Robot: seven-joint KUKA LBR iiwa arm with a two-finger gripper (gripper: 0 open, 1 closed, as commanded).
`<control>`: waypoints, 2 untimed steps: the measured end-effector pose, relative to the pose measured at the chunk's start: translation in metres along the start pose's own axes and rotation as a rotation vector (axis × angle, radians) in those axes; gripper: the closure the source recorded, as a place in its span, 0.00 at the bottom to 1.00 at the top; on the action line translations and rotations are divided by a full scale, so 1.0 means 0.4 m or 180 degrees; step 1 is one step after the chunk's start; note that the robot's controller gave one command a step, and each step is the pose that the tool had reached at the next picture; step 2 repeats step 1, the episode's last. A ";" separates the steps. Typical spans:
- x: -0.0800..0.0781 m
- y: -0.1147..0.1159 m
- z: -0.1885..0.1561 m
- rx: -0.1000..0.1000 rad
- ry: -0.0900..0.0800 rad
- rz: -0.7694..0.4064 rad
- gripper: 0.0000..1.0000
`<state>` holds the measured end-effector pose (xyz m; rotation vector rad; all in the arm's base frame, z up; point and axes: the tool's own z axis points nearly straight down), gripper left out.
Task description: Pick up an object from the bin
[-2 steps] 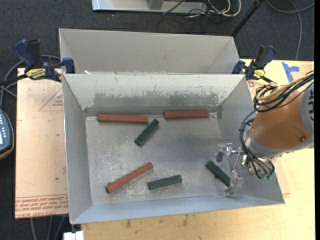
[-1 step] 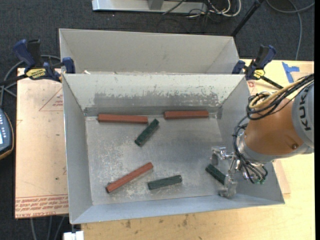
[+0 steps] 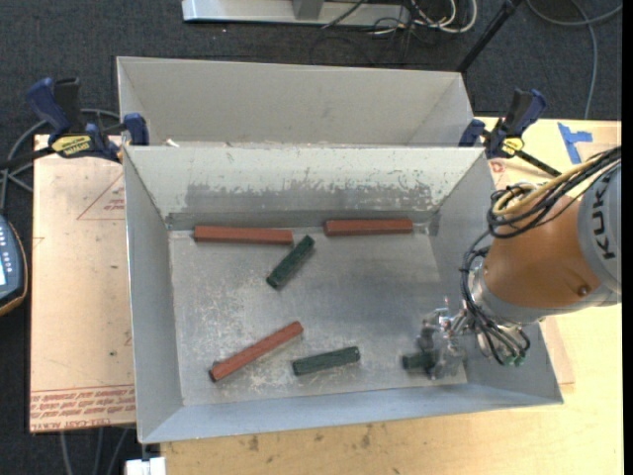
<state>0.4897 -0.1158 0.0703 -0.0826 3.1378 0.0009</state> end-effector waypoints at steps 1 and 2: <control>-0.057 0.035 -0.332 0.0008 -0.0028 -0.0182 1.00; -0.057 0.035 -0.332 0.0008 -0.0028 -0.0182 1.00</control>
Offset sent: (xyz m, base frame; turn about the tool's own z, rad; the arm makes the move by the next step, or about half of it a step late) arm 0.0188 0.0145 0.1286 -0.0581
